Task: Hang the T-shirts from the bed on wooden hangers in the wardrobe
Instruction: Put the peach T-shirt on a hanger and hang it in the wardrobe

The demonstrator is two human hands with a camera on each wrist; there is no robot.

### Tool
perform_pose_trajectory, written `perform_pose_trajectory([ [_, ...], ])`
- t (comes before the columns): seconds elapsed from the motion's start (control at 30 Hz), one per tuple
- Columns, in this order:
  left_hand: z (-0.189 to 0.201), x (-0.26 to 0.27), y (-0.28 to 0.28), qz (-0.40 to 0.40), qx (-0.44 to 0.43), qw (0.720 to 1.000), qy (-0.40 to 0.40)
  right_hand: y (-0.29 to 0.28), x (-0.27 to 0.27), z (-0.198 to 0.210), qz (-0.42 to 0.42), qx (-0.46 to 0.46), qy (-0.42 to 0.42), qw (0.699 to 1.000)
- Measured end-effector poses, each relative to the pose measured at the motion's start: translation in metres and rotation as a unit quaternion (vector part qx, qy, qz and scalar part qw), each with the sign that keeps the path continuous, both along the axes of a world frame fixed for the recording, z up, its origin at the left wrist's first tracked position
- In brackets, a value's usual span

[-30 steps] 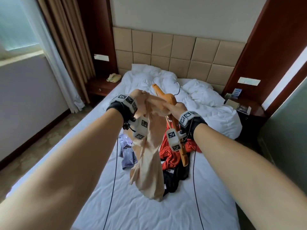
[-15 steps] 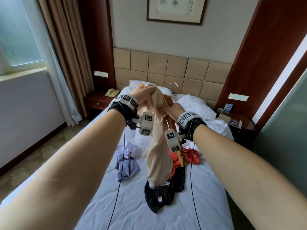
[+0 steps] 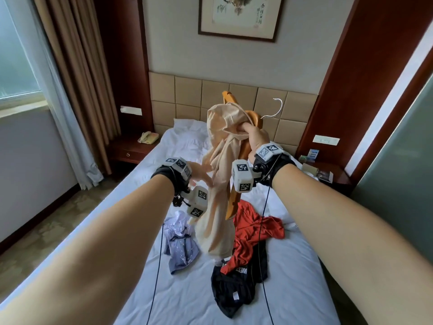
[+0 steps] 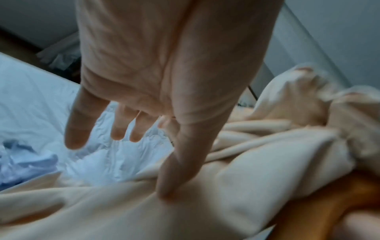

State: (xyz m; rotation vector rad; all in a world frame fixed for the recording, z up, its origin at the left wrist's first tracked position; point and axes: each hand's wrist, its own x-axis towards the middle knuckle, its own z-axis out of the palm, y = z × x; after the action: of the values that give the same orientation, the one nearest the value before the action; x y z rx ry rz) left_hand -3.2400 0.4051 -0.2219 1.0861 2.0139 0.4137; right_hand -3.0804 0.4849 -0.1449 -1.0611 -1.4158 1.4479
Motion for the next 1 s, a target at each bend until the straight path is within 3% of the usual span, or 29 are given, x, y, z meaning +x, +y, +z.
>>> perform_pose_trajectory([
  [0.1, -0.017, -0.016, 0.005, -0.059, -0.062, 0.996, 0.002, 0.0, -0.015, 0.003, -0.03, 0.007, 0.0, 1.0],
  [0.3, -0.022, -0.036, 0.021, -0.052, 0.026, 0.994, -0.091, 0.008, -0.036, -0.009, -0.038, 0.013, -0.039, 0.998],
  [0.57, 0.012, -0.046, 0.024, 0.057, 0.13, 0.959, -0.243, 0.019, -0.054, -0.023, -0.039, 0.014, -0.069, 0.997],
  [1.0, 0.05, -0.058, 0.037, 0.14, 0.264, 0.89, -0.345, 0.019, -0.049, -0.026, 0.027, 0.082, -0.168, 0.982],
])
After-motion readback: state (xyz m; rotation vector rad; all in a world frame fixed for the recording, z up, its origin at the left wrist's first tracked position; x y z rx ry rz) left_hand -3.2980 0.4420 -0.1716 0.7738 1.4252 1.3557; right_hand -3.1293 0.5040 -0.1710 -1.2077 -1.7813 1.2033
